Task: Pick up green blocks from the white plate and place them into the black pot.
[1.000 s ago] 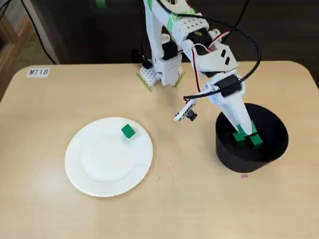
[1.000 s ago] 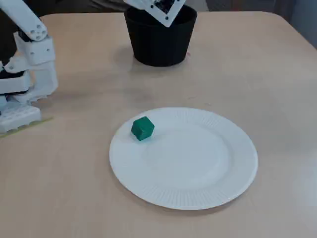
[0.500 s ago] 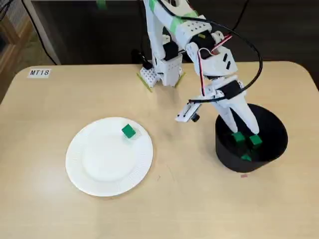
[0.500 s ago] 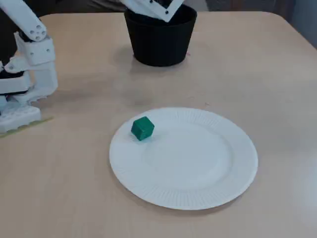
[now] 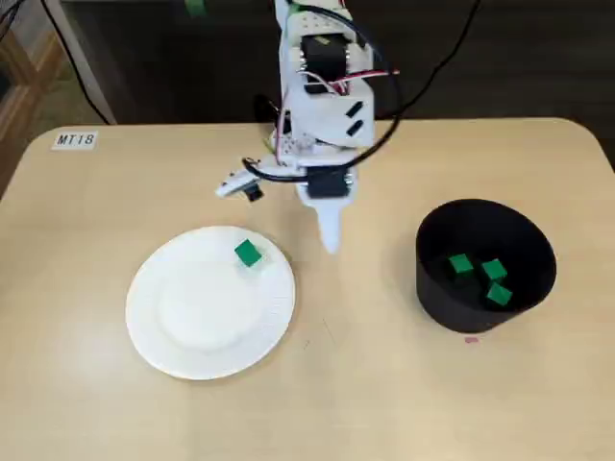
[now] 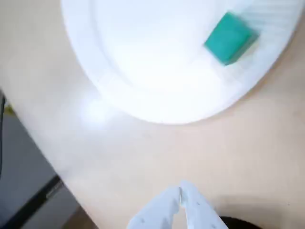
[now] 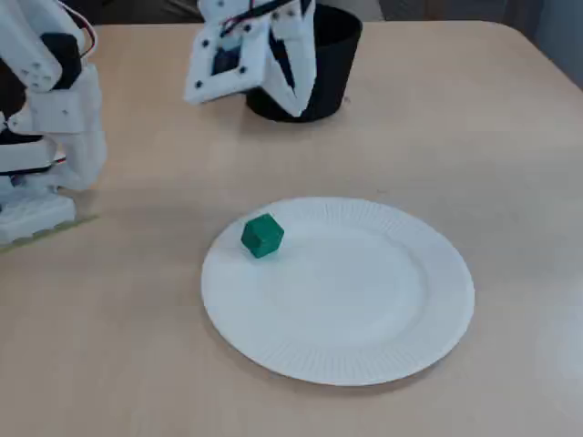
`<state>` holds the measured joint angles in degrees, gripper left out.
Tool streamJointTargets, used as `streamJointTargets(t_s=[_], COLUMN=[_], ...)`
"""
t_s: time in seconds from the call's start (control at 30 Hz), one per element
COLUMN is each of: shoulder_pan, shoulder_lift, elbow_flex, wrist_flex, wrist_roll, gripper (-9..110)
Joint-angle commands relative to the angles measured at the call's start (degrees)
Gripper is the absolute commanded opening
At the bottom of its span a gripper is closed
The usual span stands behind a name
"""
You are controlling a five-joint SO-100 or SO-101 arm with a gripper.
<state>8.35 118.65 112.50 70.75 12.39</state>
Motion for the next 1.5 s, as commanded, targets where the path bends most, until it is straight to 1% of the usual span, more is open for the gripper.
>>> streamJointTargets(t_s=[0.0, 0.13, 0.23, 0.37, 0.5, 0.53, 0.7, 0.83, 1.03, 1.27, 1.47], shoulder_pan=[5.3, 7.4, 7.6, 9.2, 12.0, 12.4, 14.5, 15.7, 18.0, 18.7, 17.9], shoulder_lift=[-1.1, -4.0, -6.1, -7.5, -9.7, -10.5, -16.8, -20.0, -27.1, -34.2, -36.4], elbow_flex=[-3.7, -3.8, -3.9, -4.0, -4.1, -4.2, -9.9, -12.9, -16.3, -20.1, -21.4], wrist_flex=[6.8, 13.1, 14.0, 14.0, 13.9, 13.5, 18.5, 21.5, 23.8, 24.2, 23.8], wrist_roll=[5.4, 10.7, 12.1, 12.8, 11.3, 10.4, 4.0, 2.2, 0.6, -0.2, -0.6], gripper=[-2, -2, -2, -2, -2, 0, 21, 28, 30, 28, 27])
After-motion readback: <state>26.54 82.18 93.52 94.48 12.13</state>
